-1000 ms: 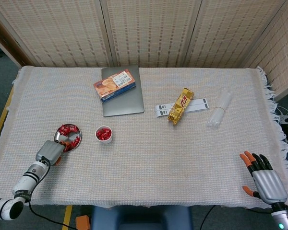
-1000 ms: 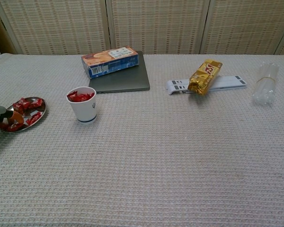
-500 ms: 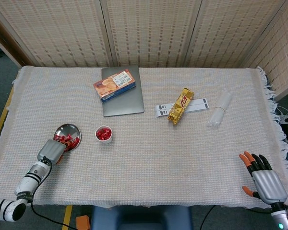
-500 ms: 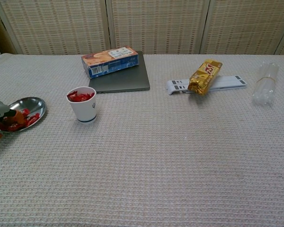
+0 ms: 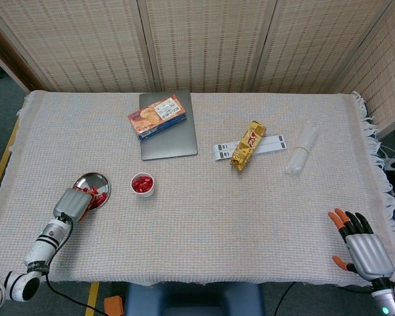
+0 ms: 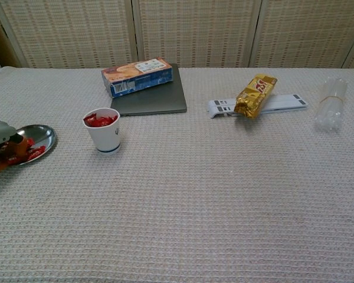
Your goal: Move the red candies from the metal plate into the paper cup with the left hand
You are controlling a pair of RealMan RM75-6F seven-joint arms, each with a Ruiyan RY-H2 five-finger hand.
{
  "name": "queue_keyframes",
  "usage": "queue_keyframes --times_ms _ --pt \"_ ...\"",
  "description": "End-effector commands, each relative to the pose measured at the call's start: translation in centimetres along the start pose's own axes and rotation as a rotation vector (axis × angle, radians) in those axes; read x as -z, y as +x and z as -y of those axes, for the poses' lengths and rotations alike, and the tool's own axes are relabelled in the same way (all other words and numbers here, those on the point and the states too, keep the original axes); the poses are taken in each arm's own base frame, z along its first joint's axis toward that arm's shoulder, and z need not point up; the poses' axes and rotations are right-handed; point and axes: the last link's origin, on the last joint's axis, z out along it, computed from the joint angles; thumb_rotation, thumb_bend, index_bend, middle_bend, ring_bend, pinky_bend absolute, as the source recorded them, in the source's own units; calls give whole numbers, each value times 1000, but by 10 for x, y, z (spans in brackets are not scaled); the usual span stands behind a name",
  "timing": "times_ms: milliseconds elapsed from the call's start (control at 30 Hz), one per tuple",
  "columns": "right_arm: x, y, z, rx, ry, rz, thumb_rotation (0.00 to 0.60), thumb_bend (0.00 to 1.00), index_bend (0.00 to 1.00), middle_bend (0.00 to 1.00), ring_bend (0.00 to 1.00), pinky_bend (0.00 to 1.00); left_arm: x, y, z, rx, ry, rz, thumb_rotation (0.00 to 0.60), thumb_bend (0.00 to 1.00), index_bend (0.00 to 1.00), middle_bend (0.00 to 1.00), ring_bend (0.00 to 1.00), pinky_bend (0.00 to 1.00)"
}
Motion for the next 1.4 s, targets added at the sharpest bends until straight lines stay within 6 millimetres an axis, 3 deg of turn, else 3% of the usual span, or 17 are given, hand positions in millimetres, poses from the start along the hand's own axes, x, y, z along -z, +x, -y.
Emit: queue_keyframes --times_ms 33,400,667,833,967,1167,1400 --pt "0 0 0 0 0 0 600 111 0 0 0 0 1 3 0 12 -3 -13 600 473 471 528 525 1000" --pt "0 0 -1 -2 -4 -4 600 111 0 0 0 0 2 24 0 115 -25 -60 600 480 486 545 539 1000" --pt "-3 1 -2 -5 -13 -4 600 111 0 0 0 0 -3 78 -4 209 -59 -185 600 484 483 545 547 1000" --pt "-4 1 -3 -8 -20 -6 600 111 0 0 0 0 -9 107 -28 218 -122 -232 600 485 469 541 547 1000" --pt "-5 1 -3 -9 -22 -3 600 111 0 0 0 0 -15 118 -54 191 -168 -259 600 485 458 531 537 1000" --pt "-4 3 -5 -16 -27 -6 600 111 0 0 0 0 -26 125 -86 143 -190 -278 600 483 437 517 520 1000" --pt "-4 4 -7 -21 -32 -9 600 111 0 0 0 0 -33 125 -106 98 -207 -278 600 476 387 475 455 1000"
